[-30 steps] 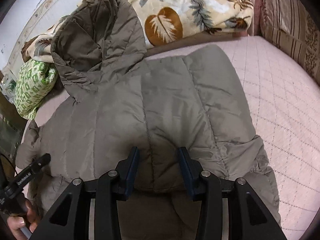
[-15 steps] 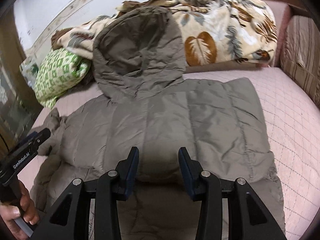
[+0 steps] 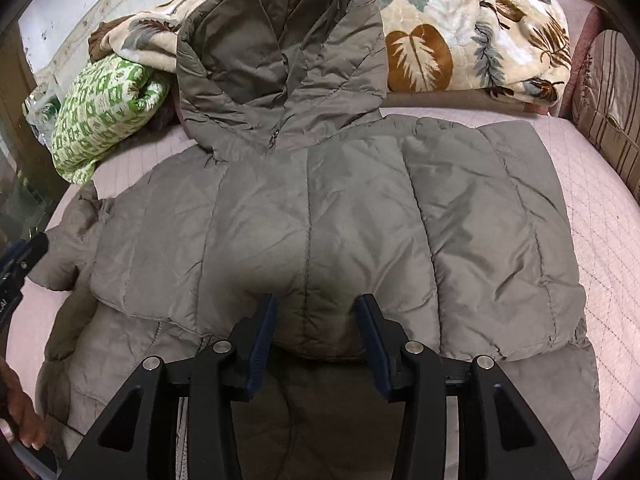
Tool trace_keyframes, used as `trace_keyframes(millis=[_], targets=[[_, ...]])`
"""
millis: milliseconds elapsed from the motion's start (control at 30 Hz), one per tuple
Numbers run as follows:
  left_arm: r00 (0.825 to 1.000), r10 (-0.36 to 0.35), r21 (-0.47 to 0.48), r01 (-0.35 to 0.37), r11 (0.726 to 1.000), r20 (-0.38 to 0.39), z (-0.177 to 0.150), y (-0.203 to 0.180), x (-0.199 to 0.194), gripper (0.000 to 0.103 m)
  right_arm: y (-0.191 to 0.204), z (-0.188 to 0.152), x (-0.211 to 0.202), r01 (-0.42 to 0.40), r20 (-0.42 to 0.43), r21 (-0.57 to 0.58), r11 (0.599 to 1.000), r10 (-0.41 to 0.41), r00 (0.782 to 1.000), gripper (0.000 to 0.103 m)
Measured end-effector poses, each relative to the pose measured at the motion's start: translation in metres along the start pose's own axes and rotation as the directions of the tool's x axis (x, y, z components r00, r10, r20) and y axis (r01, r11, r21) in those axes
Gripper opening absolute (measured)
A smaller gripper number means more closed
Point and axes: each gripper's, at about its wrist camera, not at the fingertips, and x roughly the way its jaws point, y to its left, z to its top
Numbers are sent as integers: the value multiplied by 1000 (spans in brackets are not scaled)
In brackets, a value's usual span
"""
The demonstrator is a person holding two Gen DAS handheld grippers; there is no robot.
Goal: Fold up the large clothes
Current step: 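Move the left gripper toward the other sleeve of the jacket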
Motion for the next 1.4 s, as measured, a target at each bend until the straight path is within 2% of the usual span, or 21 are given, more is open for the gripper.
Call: trace_keyframes(millis=[300,533,767,967,1100,1400], targets=[[999,40,12,-40,999,35,0,12,-5,55,7,-3,5,32,-9,-29,999,-33,999,54],[999,43,-7,-43,999,17,-2,22,-1,55,10,-2,-3,35,18,-28,999,-34,999,54],[999,39,-64,-39,997,-12,-2,43,4,55,23,-2,-21,-11,85,-43,999,14,996,54],[997,75,-98,-76,992,-14,-5,65,2,57,31,-3,-23,-46,103,-38,998,50,993,54],[991,133,-108,-134,985,-21,-23,85,-14,58,32,-4,-23,-73,112,-30,997,76,991,54],[971,187,-221,-217,951,-148,-78,138,-64,61,35,-8,-29,-126,131,-30,992,129,983,54]])
